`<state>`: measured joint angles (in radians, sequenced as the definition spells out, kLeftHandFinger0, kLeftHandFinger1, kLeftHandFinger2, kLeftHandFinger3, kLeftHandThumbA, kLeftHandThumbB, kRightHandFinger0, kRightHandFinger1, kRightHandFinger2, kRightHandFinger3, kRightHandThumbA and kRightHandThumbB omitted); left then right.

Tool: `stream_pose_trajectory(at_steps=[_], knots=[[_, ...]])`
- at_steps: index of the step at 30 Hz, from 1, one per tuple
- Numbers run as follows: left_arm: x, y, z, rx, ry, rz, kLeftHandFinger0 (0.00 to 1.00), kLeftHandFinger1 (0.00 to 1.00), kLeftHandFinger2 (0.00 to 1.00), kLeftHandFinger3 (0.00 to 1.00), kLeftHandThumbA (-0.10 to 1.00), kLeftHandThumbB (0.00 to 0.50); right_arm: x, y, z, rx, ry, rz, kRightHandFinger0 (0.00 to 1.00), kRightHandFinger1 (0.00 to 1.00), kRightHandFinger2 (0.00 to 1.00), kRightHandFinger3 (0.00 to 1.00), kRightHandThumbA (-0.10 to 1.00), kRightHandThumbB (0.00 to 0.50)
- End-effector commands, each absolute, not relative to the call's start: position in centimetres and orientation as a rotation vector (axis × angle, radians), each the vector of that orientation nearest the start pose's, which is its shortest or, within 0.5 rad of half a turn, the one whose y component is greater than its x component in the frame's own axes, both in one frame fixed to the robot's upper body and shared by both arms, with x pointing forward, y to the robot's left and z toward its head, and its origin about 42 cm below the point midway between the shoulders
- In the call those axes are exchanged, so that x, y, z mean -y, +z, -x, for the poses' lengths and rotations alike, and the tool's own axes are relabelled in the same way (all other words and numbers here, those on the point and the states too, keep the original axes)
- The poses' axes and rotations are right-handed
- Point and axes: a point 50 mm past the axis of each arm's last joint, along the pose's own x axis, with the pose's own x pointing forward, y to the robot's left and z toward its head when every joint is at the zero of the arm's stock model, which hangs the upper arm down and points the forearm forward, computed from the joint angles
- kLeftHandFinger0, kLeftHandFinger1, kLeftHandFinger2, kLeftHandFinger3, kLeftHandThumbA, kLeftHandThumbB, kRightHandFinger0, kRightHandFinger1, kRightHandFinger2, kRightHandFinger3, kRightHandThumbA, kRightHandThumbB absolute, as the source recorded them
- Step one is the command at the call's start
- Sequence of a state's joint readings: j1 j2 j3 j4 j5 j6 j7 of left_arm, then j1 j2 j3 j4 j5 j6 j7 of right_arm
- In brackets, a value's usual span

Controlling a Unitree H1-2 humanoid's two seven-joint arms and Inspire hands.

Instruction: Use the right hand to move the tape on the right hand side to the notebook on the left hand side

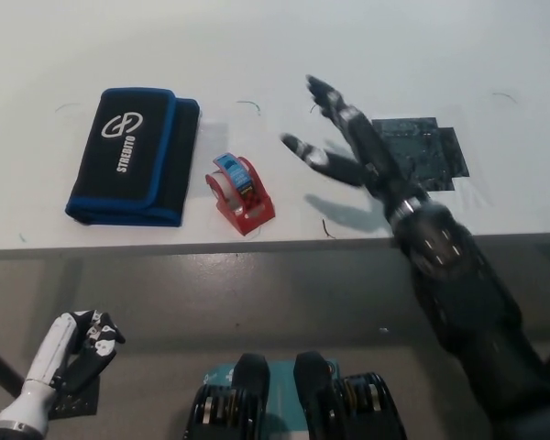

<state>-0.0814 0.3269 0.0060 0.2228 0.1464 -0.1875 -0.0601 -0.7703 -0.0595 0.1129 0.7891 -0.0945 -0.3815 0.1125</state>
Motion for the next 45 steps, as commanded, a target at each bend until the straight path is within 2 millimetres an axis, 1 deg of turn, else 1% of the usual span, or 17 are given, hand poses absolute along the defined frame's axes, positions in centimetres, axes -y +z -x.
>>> stream_pose_trajectory(at_steps=[1,3,5,6,8,10,16,17,18,19,21,25,28,31,38,41,45], knots=[[-33.2,10.0,-31.0,0.075,-0.07,-0.474,0.0,0.0,0.07,0.32,0.25,0.264,18.3,23.0,-45.0,0.507,0.367,0.343,1.0,1.0,1.0,1.0,0.82,0.432],[-33.3,10.0,-30.9,0.073,-0.071,-0.481,0.0,0.0,0.07,0.31,0.26,0.268,19.8,22.8,-43.0,0.521,0.357,0.351,1.0,1.0,1.0,1.0,0.78,0.415],[-33.3,10.1,-30.9,0.066,-0.074,-0.492,0.0,0.0,0.07,0.33,0.27,0.266,20.8,22.5,-41.5,0.524,0.342,0.357,1.0,1.0,1.0,1.0,0.77,0.431],[-33.3,10.1,-31.0,0.067,-0.079,-0.488,0.0,0.0,0.06,0.33,0.27,0.267,22.1,22.2,-39.7,0.53,0.336,0.377,1.0,1.0,1.0,1.0,0.77,0.426],[-33.3,10.0,-31.0,0.063,-0.082,-0.488,0.0,0.0,0.06,0.33,0.27,0.268,22.3,22.0,-39.3,0.523,0.334,0.379,1.0,1.0,1.0,1.0,0.77,0.426],[-33.2,10.1,-31.0,0.063,-0.088,-0.489,0.0,0.0,0.08,0.33,0.25,0.265,24.0,21.2,-36.7,0.502,0.319,0.414,1.0,1.0,1.0,1.0,0.77,0.456],[-33.3,10.5,-31.8,0.061,-0.089,-0.493,0.0,0.0,0.07,0.33,0.22,0.263,26.5,17.8,-32.6,0.435,0.323,0.439,1.0,1.0,1.0,1.0,0.74,0.419],[-33.3,10.5,-31.8,0.061,-0.091,-0.493,0.0,0.0,0.06,0.32,0.23,0.276,26.5,17.9,-32.6,0.433,0.322,0.44,1.0,1.0,1.0,1.0,0.61,0.465],[-33.3,10.6,-31.9,0.066,-0.093,-0.497,0.0,0.0,0.06,0.32,0.23,0.267,26.8,17.3,-32.2,0.414,0.319,0.458,1.0,1.0,1.0,1.0,0.78,0.416],[-33.2,10.8,-32.3,0.08,-0.097,-0.505,0.0,0.0,0.08,0.32,0.23,0.271,27.2,15.8,-31.1,0.353,0.326,0.475,1.0,1.0,1.0,1.0,0.8,0.407],[-33.2,11.2,-33.0,0.09,-0.109,-0.516,0.0,0.0,0.07,0.31,0.25,0.278,27.0,14.4,-30.7,0.291,0.324,0.456,1.0,1.0,1.0,1.0,0.8,0.416],[-33.5,11.6,-33.4,0.094,-0.109,-0.532,0.0,0.0,0.06,0.31,0.25,0.278,26.5,13.4,-31.0,0.244,0.33,0.449,1.0,1.0,1.0,1.0,0.83,0.403],[-33.4,11.3,-33.0,0.083,-0.11,-0.548,0.0,0.02,0.11,0.35,0.29,0.28,26.3,13.0,-31.1,0.243,0.321,0.43,1.0,1.0,1.0,1.0,0.79,0.344],[-33.4,10.8,-32.7,0.081,-0.11,-0.535,0.0,0.0,0.09,0.33,0.27,0.283,26.2,12.1,-31.5,0.239,0.318,0.411,1.0,1.0,1.0,1.0,0.75,0.341],[-33.8,10.4,-32.2,0.07,-0.101,-0.525,0.0,0.01,0.1,0.33,0.2,0.262,25.9,11.6,-32.2,0.263,0.331,0.439,1.0,1.0,1.0,1.0,0.78,0.33],[-33.8,10.4,-32.1,0.079,-0.098,-0.523,0.0,0.0,0.08,0.32,0.17,0.258,25.7,11.5,-32.7,0.266,0.341,0.449,1.0,1.0,1.0,1.0,0.81,0.349],[-33.8,10.4,-32.0,0.072,-0.092,-0.52,0.0,0.0,0.09,0.32,0.2,0.264,25.8,11.5,-33.0,0.26,0.351,0.451,1.0,1.0,1.0,1.0,0.8,0.354]])
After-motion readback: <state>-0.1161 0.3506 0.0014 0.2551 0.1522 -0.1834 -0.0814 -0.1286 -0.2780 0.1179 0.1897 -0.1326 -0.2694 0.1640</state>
